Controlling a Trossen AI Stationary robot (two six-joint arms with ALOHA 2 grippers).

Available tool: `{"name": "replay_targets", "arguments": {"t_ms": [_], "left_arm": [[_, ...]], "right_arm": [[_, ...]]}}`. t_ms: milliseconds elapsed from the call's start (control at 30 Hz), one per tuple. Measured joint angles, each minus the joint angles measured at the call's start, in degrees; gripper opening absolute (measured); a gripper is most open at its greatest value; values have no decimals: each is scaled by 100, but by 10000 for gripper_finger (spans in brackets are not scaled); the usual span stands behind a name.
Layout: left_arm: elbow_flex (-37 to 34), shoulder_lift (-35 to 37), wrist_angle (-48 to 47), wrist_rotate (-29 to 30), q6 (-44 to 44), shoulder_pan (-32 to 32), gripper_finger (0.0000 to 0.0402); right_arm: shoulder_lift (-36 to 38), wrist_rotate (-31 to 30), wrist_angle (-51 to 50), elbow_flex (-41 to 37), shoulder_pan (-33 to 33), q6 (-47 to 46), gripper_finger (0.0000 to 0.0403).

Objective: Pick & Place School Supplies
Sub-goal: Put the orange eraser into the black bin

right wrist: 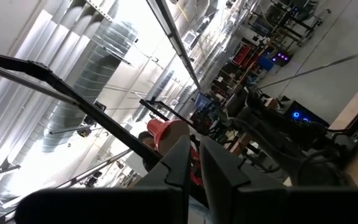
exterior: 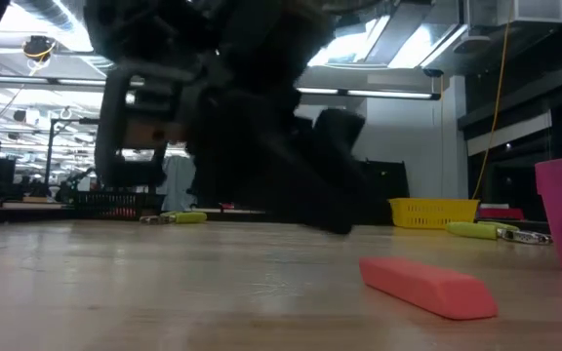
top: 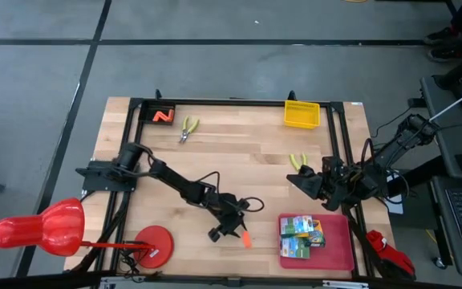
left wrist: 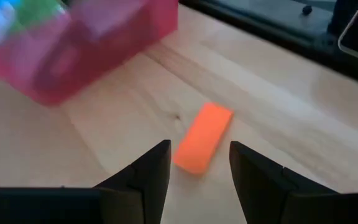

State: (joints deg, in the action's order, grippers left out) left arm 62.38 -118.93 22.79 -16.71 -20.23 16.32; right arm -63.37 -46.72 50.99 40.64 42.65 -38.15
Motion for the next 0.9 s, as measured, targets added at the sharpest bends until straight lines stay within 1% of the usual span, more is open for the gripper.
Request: {"name": "replay_targets", "arguments": {"t_ms": [100, 267, 467, 900], "left_arm": [[101, -138, -18, -155, -4, -36, 162], [266, -314, -45, -168, -126, -36, 162], [437, -496, -64, -316, -161, -36, 162], [438, -530, -205, -447, -157, -36, 161]], "right_arm": [[0, -41, -3, 0, 0, -3, 39], [0, -50, -4, 0, 0, -28, 39], [0, -63, -3, 0, 0, -45, 39], [0, -89, -5, 0, 0, -42, 39]]}}
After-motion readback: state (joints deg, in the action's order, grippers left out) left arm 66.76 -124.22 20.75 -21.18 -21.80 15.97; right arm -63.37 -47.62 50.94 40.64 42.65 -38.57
